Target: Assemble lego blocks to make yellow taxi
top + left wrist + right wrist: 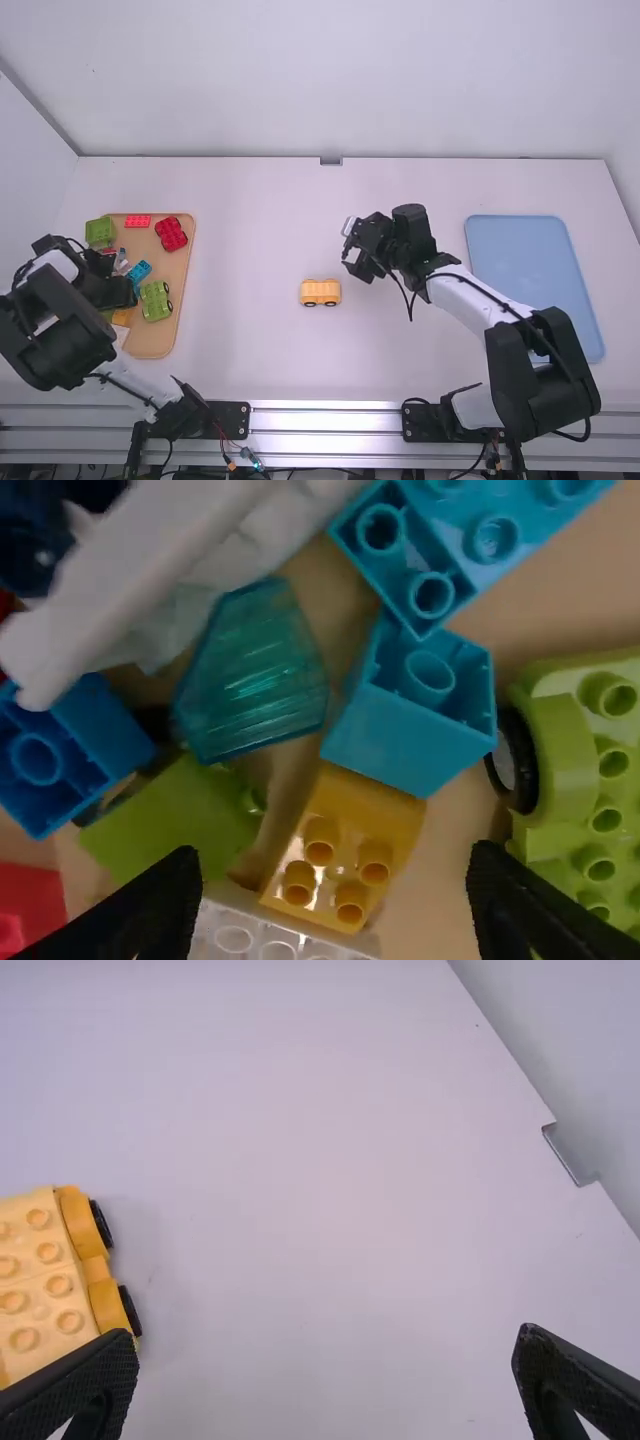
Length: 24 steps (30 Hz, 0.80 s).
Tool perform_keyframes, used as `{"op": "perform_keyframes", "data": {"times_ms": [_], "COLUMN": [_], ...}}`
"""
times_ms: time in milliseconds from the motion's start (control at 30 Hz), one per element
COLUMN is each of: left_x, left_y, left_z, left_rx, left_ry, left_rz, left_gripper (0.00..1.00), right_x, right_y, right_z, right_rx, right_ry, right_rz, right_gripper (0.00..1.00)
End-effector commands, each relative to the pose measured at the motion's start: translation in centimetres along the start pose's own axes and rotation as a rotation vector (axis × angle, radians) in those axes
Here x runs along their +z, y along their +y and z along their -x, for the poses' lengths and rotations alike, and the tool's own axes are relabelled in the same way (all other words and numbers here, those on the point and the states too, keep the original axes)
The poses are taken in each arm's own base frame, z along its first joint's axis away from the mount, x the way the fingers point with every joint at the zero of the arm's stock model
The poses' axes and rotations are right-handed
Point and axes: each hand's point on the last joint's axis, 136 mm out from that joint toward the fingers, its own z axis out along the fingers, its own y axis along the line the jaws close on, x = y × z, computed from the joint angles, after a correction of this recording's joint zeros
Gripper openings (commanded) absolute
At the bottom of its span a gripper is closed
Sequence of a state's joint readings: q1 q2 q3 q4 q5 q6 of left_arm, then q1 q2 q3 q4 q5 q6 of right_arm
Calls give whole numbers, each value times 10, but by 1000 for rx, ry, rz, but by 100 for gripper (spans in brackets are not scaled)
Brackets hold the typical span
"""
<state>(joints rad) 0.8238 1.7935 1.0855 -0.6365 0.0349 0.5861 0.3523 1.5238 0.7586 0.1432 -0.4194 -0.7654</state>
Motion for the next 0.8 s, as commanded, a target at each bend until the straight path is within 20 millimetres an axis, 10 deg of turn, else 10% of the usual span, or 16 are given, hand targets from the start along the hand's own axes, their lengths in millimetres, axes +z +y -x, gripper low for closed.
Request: {"op": "perform_keyframes", "data": {"times_ms": [0, 767], "left_x": [5, 31], "left_y": [-8, -19], "left_z": [-1, -22], "left_rx": [30, -24], "left_ry": [-7, 10], "left_rz": [-39, -40], "left_gripper": [64, 48], "right_x": [-7, -7], "right_y": [-13, -13], "right_z": [19, 17], "right_rx": [-13, -13], "right_ry": [-36, -28], "right_rz": [-32, -30], "right_gripper": [99, 99]}}
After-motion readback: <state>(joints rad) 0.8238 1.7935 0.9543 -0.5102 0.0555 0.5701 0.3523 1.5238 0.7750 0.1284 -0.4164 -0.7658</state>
